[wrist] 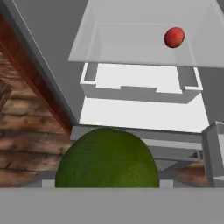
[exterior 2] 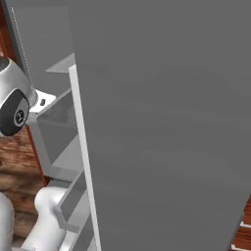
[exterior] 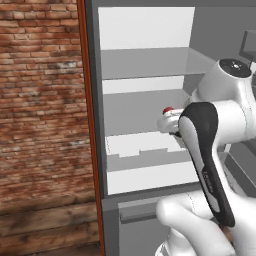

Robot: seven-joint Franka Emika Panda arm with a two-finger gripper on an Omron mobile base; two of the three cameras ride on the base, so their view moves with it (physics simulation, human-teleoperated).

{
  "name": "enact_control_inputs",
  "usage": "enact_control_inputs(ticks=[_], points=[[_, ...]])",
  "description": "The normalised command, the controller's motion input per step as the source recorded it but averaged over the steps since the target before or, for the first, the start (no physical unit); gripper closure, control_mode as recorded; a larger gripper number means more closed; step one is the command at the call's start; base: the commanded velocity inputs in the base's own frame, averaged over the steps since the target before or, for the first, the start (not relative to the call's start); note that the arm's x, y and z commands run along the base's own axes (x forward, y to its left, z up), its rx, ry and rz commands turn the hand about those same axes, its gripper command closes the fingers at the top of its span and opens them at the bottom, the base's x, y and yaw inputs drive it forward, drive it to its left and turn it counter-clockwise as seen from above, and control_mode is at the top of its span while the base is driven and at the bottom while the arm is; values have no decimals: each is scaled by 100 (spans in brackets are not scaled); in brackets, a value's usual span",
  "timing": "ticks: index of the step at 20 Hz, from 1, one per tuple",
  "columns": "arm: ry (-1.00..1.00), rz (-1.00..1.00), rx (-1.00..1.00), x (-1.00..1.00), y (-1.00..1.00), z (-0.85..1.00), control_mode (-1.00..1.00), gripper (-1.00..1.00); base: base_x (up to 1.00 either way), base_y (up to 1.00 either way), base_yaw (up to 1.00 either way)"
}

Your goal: Grab the lime and onion from the fridge, place them in the blender, close the lid, and turn on the blender to create a marinade.

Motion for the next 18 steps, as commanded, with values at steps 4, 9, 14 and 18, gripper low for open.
enact_control_inputs(ticks=[4,9,14,18], points=[[-31,-12,0,-100,-33,3,-100,100,0,0,0],[-63,-9,-6,-76,-36,0,-100,100,0,0,0],[-33,0,-2,-26,-2,1,-100,100,0,0,0],[0,0,0,0,0,0,-100,100,0,0,0]])
